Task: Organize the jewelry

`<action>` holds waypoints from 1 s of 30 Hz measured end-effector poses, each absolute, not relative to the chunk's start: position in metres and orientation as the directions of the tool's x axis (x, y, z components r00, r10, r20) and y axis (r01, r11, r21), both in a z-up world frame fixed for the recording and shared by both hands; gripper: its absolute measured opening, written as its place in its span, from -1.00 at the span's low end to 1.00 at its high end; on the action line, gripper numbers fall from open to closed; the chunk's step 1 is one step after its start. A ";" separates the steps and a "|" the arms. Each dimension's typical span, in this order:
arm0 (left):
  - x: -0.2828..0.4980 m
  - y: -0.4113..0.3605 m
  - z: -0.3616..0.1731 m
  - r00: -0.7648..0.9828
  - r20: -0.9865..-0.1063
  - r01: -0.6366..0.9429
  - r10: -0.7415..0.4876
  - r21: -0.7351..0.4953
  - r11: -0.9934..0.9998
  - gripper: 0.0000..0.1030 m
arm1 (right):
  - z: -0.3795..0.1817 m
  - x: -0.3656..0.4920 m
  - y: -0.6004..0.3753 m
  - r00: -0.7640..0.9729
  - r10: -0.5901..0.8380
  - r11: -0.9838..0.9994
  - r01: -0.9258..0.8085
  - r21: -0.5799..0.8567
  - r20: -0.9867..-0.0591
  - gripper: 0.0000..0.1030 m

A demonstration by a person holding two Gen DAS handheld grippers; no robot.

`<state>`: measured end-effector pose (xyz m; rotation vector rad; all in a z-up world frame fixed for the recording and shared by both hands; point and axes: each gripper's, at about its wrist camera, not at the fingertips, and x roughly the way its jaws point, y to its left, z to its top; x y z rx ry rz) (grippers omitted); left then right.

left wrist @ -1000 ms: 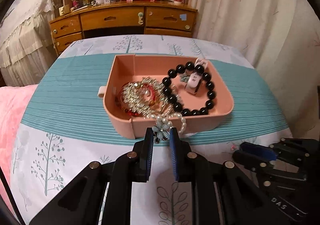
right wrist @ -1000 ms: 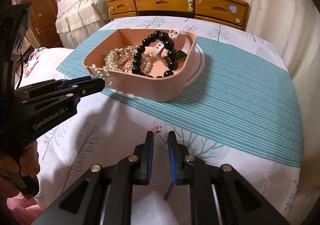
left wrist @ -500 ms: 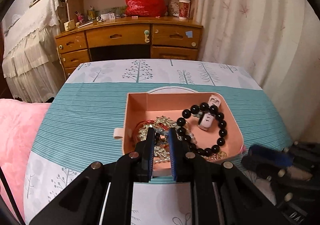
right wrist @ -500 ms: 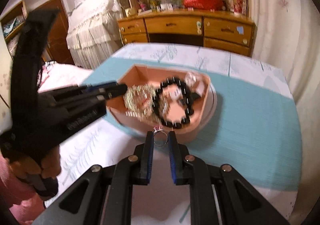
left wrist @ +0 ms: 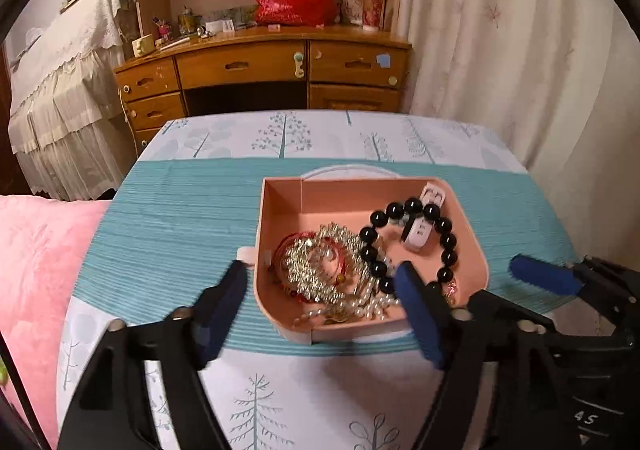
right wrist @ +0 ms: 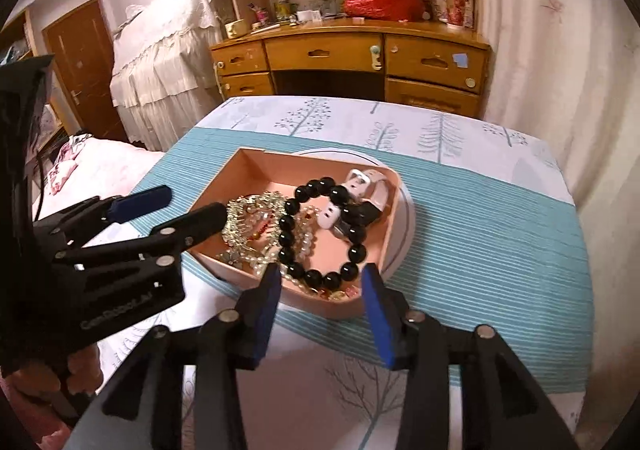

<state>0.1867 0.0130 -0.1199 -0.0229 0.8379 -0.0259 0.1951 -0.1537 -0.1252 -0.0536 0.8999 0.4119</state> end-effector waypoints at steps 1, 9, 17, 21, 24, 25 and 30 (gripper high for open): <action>0.186 0.013 -0.121 0.664 -0.748 0.011 -0.025 -0.024 1.000 0.51 | -0.126 0.195 -0.156 0.545 0.322 0.924 -0.360 0.130 -0.774 0.12; 0.170 0.012 -0.129 0.607 -0.793 -0.024 0.047 0.041 0.999 0.80 | -0.145 0.184 -0.169 0.474 0.245 0.963 -0.217 0.157 -0.846 0.70; 0.143 0.027 -0.150 0.502 -0.865 0.028 0.016 0.034 0.999 0.81 | -0.167 0.156 -0.170 0.442 0.168 0.986 -0.080 0.148 -0.881 0.78; 0.116 0.051 -0.155 0.461 -0.887 0.004 0.002 0.004 1.000 0.81 | -0.174 0.132 -0.159 0.419 0.122 0.992 -0.018 0.126 -0.900 0.78; 0.093 0.077 -0.142 0.433 -0.901 0.005 -0.033 -0.034 0.999 0.81 | -0.170 0.103 -0.144 0.371 0.117 0.992 0.000 0.126 -0.921 0.78; 0.087 0.084 -0.137 0.431 -0.901 0.007 -0.037 -0.037 0.999 0.81 | -0.168 0.096 -0.141 0.361 0.114 0.992 0.005 0.124 -0.925 0.78; 0.053 0.127 -0.085 0.459 -0.888 0.014 -0.035 -0.032 0.999 0.81 | -0.133 0.038 -0.114 0.328 0.086 0.993 0.052 0.109 -0.941 0.78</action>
